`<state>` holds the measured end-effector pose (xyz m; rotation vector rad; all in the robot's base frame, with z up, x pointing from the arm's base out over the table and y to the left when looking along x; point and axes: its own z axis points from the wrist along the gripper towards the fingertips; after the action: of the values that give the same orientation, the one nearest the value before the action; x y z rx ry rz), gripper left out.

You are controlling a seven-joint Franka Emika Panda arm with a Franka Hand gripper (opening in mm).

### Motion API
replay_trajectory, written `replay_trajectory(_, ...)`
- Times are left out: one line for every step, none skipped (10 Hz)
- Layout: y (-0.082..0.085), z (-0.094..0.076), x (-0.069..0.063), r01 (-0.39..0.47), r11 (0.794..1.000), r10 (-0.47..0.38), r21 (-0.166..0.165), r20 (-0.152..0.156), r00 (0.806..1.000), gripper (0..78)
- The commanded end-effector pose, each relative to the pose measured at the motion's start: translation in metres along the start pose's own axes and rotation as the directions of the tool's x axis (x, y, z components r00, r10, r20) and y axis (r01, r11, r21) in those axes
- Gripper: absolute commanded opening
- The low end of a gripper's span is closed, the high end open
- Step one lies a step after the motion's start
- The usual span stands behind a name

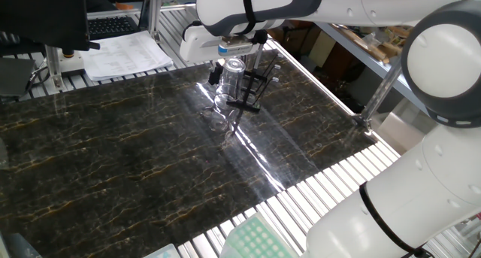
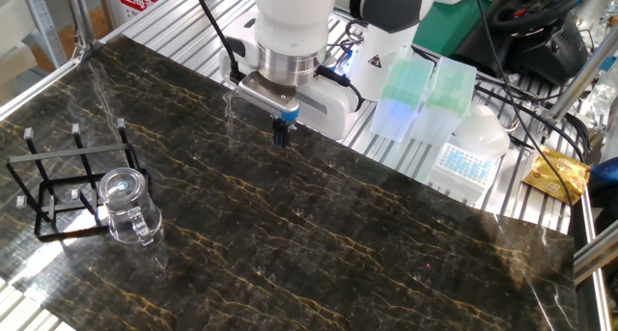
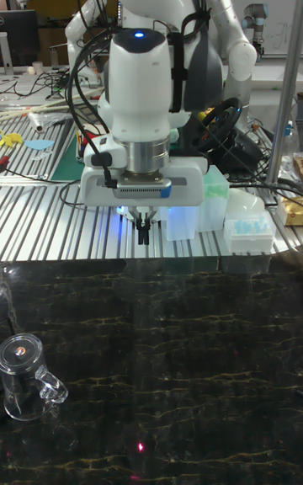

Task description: Take the cup off the cup rack

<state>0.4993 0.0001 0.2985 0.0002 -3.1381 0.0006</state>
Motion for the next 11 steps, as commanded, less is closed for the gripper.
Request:
replay_trajectory(0.0005,-0.0004,0.0000,0.032,0.999,-0.033,-0.021,-0.043,0.999,0.0)
replay_trajectory(0.0011,-0.0007,-0.0001,0.036,0.999,-0.036,-0.018,-0.044,0.998,0.0)
replay_trajectory(0.0011,-0.0007,-0.0001,0.036,0.999,-0.036,-0.018,-0.044,0.998,0.0)
replay_trajectory(0.0011,-0.0007,-0.0001,0.039,0.999,-0.040,-0.024,-0.048,0.998,0.0)
replay_trajectory(0.0011,-0.0008,-0.0001,0.039,0.999,-0.040,-0.026,-0.050,0.998,0.0)
replay_trajectory(0.0010,-0.0008,-0.0002,0.039,0.999,-0.040,-0.027,-0.052,0.998,0.0)
replay_trajectory(0.0010,-0.0007,-0.0002,0.040,0.999,-0.041,-0.027,-0.052,0.998,0.0)
replay_trajectory(0.0011,-0.0007,-0.0002,0.040,0.999,-0.041,-0.026,-0.052,0.998,0.0)
replay_trajectory(0.0011,-0.0007,-0.0002,0.041,0.999,-0.042,-0.024,-0.052,0.998,0.0)
replay_trajectory(0.0011,-0.0006,-0.0002,0.041,0.999,-0.042,-0.024,-0.052,0.998,0.0)
replay_trajectory(0.0011,-0.0005,-0.0002,0.041,0.999,-0.042,-0.023,-0.052,0.998,0.0)
